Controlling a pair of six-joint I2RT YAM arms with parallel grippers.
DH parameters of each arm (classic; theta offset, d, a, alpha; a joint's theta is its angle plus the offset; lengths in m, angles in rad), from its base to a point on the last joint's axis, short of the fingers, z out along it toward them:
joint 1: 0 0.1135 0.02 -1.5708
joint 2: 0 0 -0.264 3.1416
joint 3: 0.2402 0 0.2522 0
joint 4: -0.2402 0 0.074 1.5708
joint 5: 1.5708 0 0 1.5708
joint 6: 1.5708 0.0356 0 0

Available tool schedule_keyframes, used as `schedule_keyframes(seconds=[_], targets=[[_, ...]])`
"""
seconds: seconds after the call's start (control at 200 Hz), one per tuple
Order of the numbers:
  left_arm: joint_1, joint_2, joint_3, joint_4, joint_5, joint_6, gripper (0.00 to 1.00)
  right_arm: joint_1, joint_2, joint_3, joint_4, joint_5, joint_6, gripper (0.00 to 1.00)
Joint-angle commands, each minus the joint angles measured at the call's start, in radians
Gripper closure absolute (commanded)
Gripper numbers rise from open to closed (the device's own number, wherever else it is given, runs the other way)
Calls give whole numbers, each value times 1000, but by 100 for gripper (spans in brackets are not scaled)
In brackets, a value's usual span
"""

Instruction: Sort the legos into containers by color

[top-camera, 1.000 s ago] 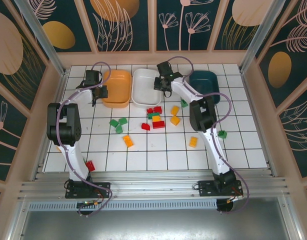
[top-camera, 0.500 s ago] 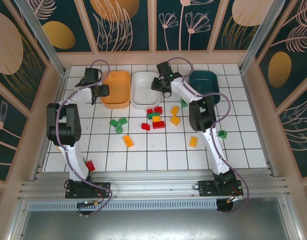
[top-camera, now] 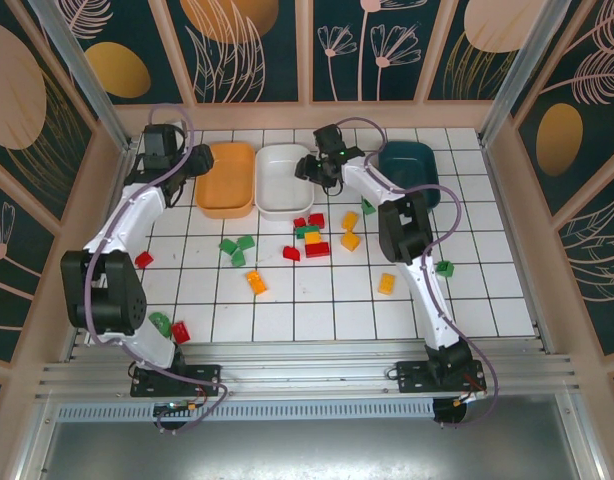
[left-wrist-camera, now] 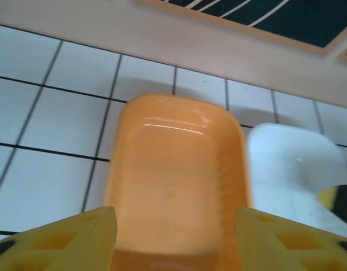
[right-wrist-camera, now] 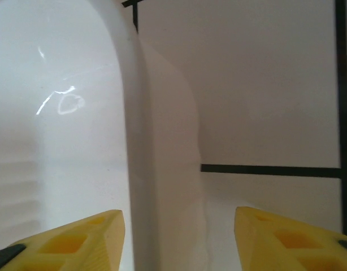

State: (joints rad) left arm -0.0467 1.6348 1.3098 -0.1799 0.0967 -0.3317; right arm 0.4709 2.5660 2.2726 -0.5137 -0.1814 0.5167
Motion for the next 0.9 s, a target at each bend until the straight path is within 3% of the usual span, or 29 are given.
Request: schedule_keyframes(seconds=[0.0,0.095,0.225,0.34,0.465,0.621,0.896], targets=[[-4,-54,-115,117,152,-130,42,-12,-158,-14,-16,99,-31,43],[-18,-137,-233,232,225,-199,40,-29,-231,-50,-30,135,-74,42],[-24,-265,-418,363,238,-336,37,-84,-354,-163,-22,161,-200,42],[-26,-355,-556,451,281,-430,31,-171,-433,-281,-39,283,-275,42],[-27,-424,-643,445,335,-438,27,-297,-487,-417,-29,366,-316,43],[-30,-481,-706,418,365,-449,24,-430,-511,-566,46,346,-363,43],[-31,-438,-707,421,400,-498,21,-480,-421,-567,19,325,-395,45]])
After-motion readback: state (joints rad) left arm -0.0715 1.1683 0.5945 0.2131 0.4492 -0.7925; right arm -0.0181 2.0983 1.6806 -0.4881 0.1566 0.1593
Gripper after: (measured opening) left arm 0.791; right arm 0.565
